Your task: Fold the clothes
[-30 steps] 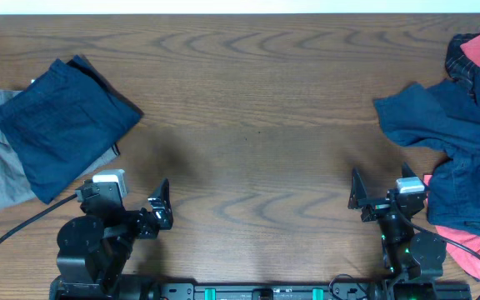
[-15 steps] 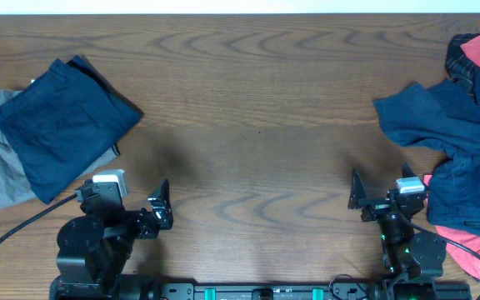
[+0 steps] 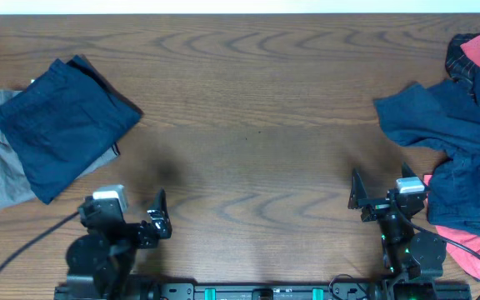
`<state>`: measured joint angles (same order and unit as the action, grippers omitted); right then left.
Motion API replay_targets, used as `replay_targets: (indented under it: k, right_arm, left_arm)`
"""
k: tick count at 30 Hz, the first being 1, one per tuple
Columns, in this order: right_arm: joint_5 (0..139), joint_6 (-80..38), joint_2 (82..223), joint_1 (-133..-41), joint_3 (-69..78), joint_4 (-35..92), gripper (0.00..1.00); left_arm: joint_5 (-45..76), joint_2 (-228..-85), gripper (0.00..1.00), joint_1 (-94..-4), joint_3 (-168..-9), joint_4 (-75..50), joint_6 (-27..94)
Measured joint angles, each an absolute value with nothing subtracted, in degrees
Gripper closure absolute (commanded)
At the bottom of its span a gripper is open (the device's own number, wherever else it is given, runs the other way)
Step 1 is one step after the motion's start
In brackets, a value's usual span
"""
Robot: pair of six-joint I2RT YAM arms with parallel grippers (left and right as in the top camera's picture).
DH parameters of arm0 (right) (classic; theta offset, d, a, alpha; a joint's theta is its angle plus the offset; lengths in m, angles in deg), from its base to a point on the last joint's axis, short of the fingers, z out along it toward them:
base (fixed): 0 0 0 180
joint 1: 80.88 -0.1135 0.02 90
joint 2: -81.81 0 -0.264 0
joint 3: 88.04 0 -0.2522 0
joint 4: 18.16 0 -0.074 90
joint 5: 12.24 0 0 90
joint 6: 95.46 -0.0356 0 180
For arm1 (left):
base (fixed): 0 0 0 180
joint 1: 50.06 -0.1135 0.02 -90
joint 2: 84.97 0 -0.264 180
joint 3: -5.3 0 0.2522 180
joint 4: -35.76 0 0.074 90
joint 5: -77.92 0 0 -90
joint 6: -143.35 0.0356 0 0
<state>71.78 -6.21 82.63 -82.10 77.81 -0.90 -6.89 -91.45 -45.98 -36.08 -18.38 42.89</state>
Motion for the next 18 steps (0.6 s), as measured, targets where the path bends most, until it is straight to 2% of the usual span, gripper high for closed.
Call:
replay_targets:
  k: [4, 12, 14, 18]
  right_arm:
    - [71.8, -6.2, 82.7, -82.1, 77.8, -0.9, 0.01]
    - [71.8, -6.2, 82.6, -82.1, 77.8, -0.9, 0.01]
    - [71.8, -6.2, 82.6, -82.1, 77.8, -0.9, 0.01]
    - [71.8, -6.2, 82.6, -82.1, 77.8, -0.9, 0.0]
  left_arm:
    - [-9.4, -86.2, 0.02, -46.0, -26.8, -10.4, 42.9]
    - [-12.0, -85.9, 0.02, -47.3, -13.8, 17.7, 46.4]
    - [-12.3, -85.9, 0.02, -47.6, -11.0, 21.3, 47.2]
    - [-12.3, -86.0, 0.02, -47.8, -9.5, 20.7, 47.7]
